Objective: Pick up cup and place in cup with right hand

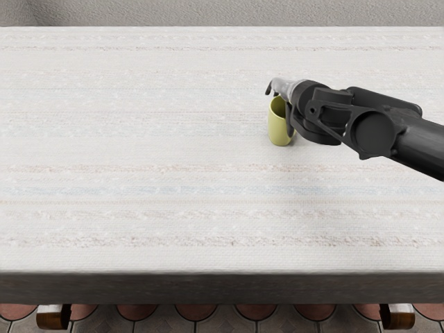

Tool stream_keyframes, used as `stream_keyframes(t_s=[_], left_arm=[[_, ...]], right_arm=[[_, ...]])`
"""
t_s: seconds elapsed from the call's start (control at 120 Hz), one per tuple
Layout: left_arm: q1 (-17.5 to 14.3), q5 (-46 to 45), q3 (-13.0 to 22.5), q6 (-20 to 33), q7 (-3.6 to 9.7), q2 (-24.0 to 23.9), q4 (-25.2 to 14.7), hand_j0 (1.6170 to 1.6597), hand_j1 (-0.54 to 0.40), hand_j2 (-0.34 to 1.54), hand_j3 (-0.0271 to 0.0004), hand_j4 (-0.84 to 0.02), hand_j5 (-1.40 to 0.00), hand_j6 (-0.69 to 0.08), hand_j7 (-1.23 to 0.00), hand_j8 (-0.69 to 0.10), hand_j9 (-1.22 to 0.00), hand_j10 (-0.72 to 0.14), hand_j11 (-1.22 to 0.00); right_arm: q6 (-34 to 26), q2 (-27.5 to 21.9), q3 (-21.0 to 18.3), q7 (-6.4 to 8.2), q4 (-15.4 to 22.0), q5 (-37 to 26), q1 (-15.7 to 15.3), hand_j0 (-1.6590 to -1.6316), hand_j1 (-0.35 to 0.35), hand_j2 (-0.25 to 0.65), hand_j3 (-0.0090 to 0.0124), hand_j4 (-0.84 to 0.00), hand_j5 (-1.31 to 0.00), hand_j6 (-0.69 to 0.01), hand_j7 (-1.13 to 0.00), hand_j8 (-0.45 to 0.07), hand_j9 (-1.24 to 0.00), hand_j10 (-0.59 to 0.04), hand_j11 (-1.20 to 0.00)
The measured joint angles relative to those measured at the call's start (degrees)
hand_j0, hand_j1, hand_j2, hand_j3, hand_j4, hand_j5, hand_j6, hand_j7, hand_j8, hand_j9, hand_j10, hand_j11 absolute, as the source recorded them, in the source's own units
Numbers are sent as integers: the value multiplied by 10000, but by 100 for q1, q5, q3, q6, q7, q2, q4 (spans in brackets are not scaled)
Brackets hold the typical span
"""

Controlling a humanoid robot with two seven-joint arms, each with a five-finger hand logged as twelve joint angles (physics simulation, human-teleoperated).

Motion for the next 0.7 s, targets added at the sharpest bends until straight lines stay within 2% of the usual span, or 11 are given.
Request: stream_keyframes(t_s=[0.05, 0.142, 0.217, 0.283, 0.375, 0.567, 0.7], left_arm=[[0, -1, 0, 0, 0, 0, 0, 16581, 3490, -1, 0, -1, 0, -1, 0, -1, 0, 0, 0], [0, 0, 0, 0, 0, 0, 0, 16581, 3490, -1, 0, -1, 0, -1, 0, -1, 0, 0, 0], [0, -1, 0, 0, 0, 0, 0, 16581, 3490, 0, 0, -1, -1, -1, -1, -1, -1, 0, -1], [0, -1, 0, 0, 0, 0, 0, 16581, 3489, 0, 0, -1, -1, -1, -1, -1, -1, 0, -1], [0, -1, 0, 0, 0, 0, 0, 16581, 3489, 0, 0, -1, -1, -1, -1, -1, -1, 0, -1], [0, 0, 0, 0, -1, 0, 0, 16581, 3489, 0, 0, -1, -1, -2, -1, -1, -1, 0, -1], [0, 0, 0, 0, 0, 0, 0, 16581, 3490, 0, 0, -2, 0, -2, 0, -1, 0, -1, 0]], right_arm=[[-1, 3, -2, 0, -43, 1, -15, -16581, -243, -513, 0, -2729, -3520, -2743, -3515, -2732, -3519, -2721, -3519], [1, 9, -4, -1, -89, -1, -31, -16581, 599, -342, 0, -3067, -3990, -3093, -3968, -3073, -3987, -3064, -3986], [1, 25, -5, -2, -126, -4, -36, -16569, 581, -318, -4, -3440, -4492, -3184, -4457, -3349, -4494, -3436, -4490], [-2, 44, -3, -1, -152, 3, -35, -16559, 690, -121, -11, -3766, -4892, -3181, -4874, -3267, -4934, -3728, -4935], [-6, 53, 10, 1, -168, 21, -8, -16542, 479, -505, -7, -4078, -5263, -3099, -5270, -3414, -5334, -4009, -5345], [0, 24, 59, 4, -113, 88, 89, -16524, -105, -1369, 2, -4364, -5699, -3525, -5687, -3794, -5793, -4272, -5814], [-2, -251, 86, 4, 297, 111, 180, -16517, -271, -1543, -3, -4450, -5832, -3774, -5808, -3913, -5905, -4380, -5925]])
